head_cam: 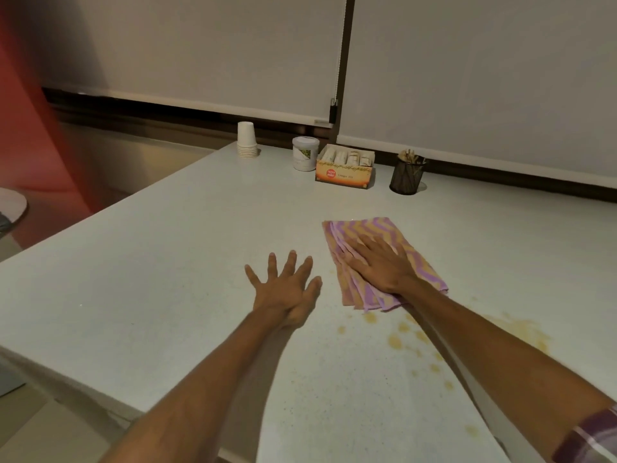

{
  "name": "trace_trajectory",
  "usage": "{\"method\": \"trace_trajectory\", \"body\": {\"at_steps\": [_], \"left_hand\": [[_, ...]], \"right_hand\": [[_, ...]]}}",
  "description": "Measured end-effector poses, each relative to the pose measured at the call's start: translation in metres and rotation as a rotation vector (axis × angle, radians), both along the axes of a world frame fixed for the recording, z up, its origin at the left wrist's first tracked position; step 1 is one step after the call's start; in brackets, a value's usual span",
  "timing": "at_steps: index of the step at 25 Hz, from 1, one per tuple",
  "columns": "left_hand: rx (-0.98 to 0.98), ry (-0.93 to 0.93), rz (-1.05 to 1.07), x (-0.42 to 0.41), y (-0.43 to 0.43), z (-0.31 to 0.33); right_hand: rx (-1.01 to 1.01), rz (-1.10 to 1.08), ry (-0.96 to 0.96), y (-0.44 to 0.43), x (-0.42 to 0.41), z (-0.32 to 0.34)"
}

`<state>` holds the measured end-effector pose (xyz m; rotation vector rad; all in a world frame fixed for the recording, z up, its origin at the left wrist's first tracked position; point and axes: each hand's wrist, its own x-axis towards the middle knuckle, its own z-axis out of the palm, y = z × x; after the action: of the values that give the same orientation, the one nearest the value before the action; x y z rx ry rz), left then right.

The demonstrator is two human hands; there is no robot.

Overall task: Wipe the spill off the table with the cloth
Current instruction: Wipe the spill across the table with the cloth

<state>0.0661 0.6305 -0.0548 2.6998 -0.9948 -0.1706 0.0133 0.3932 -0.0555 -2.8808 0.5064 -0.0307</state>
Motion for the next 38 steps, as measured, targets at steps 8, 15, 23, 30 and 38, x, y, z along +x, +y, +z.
{"method": "trace_trajectory", "body": {"at_steps": [8,15,23,30,38], "left_hand": [[0.010,-0.089,-0.072,0.018,0.032,-0.001],[-0.038,-0.067,-0.102,0.016,0.031,0.000],[-0.066,-0.079,-0.142,0.007,0.039,0.000],[-0.062,-0.079,-0.161,0.006,0.040,0.004],[-0.050,-0.061,-0.171,-0.019,0.030,0.006]], "right_hand": [[-0.009,-0.130,0.042,0.086,-0.003,0.007],[-0.012,-0.162,-0.051,0.174,-0.096,-0.008],[0.004,-0.289,0.015,0.179,-0.081,0.007],[0.012,-0.274,-0.081,0.182,-0.168,-0.005],[0.008,-0.351,-0.007,0.171,-0.214,0.009]]}}
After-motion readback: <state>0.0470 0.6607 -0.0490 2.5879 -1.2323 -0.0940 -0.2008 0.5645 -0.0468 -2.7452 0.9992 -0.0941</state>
